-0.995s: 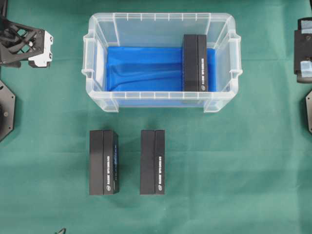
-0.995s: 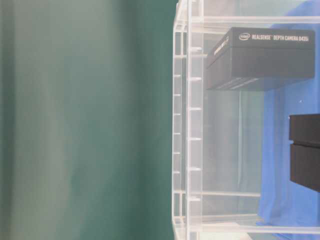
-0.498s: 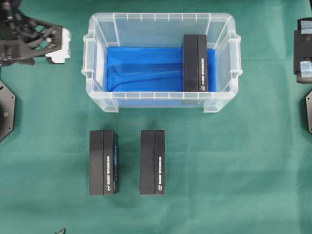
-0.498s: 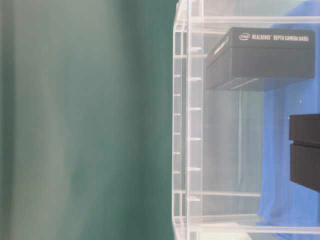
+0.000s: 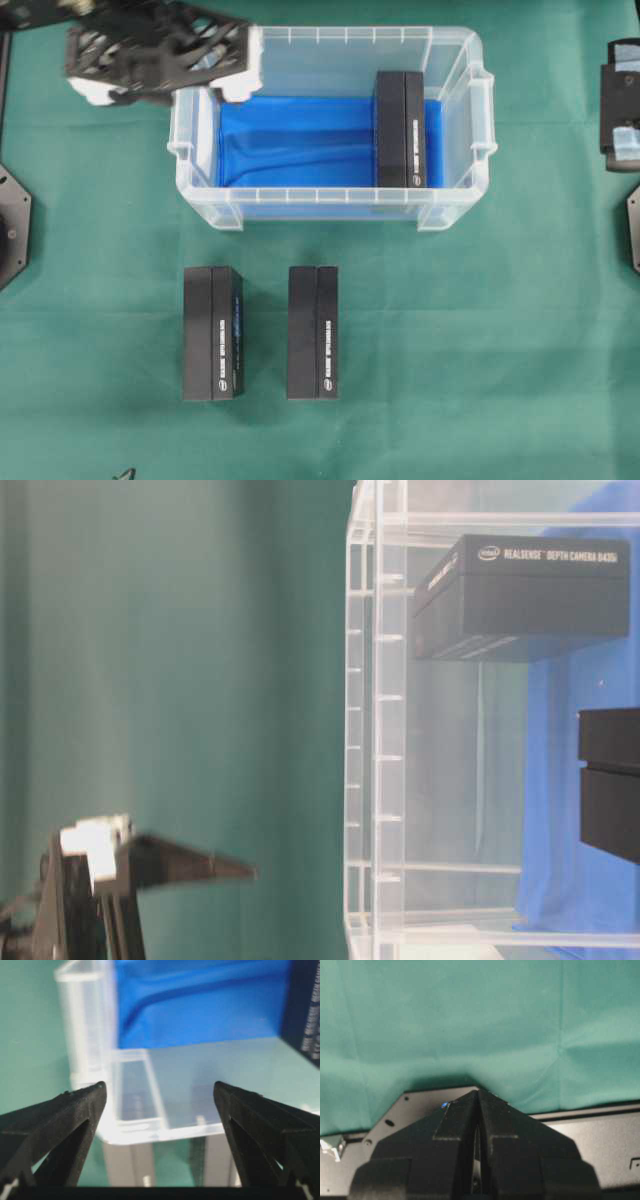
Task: Take the box out of the case with the left arm.
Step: 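Move the open left gripper over the right black box pair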
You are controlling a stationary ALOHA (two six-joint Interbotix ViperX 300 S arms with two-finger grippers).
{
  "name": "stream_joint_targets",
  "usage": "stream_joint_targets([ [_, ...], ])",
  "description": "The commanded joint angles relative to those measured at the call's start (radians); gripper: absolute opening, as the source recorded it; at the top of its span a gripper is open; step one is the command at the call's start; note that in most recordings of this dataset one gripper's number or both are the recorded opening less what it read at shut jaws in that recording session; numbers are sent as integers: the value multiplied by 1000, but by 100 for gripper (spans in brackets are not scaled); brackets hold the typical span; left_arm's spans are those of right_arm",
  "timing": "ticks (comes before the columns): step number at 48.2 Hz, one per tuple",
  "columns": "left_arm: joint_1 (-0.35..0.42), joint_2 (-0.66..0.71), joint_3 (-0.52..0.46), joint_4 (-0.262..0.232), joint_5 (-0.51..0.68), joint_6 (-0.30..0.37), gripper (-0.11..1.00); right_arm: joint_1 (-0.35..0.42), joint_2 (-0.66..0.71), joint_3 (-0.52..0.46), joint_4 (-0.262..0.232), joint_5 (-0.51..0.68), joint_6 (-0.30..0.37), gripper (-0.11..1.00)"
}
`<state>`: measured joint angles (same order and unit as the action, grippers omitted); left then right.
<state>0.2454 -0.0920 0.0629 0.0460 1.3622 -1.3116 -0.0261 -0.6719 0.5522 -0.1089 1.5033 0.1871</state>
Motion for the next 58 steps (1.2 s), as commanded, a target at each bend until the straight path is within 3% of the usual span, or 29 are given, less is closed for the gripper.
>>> stream_joint_targets([
  [1,-5,37,-81,5,0,3,89,-2,-2,-9,-2,-6,0,2],
  [20,-21,310,-426,6,18,49,89,-2,-2,-6,-2,-8,0,2],
  [41,-41,557,-738,2,61,89,89,-2,-5,0,-2,-8,-2,2],
  [50,-44,621,-831,2,109,89,89,-2,-6,3,-2,-6,-3,2],
  [58,-49,644,-857,2,117,87,89,-2,-8,3,-3,-6,-2,2],
])
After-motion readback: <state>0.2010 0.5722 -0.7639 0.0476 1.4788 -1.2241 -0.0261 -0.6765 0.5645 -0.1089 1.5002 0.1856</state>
